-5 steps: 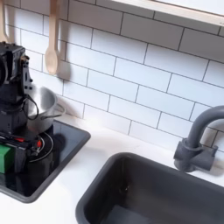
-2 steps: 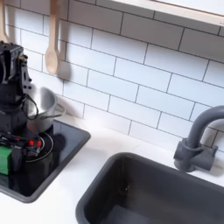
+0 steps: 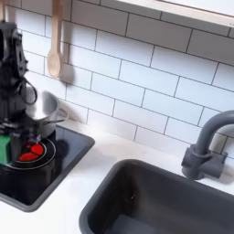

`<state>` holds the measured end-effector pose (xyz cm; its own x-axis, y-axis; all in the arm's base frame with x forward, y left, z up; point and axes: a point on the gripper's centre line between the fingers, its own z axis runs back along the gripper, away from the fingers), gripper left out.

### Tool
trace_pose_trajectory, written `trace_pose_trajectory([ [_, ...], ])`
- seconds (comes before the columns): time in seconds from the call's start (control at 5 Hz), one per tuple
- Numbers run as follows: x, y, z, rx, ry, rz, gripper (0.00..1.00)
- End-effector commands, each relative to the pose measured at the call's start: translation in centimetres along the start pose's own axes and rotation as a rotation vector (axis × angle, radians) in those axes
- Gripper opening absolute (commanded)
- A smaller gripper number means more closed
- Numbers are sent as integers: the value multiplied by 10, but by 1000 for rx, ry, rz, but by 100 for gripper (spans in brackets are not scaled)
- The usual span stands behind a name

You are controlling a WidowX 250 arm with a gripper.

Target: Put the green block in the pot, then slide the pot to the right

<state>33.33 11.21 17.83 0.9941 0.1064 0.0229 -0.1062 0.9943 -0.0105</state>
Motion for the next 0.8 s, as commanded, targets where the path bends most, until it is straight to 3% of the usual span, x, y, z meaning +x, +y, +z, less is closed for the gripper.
trace_pose_trajectory([
  [0.0, 17, 0, 27, -6, -75, 13, 0],
  [0.4, 44, 11, 52, 18, -190, 61, 0],
  [0.6, 54, 24, 49, 31, -212, 106, 0],
])
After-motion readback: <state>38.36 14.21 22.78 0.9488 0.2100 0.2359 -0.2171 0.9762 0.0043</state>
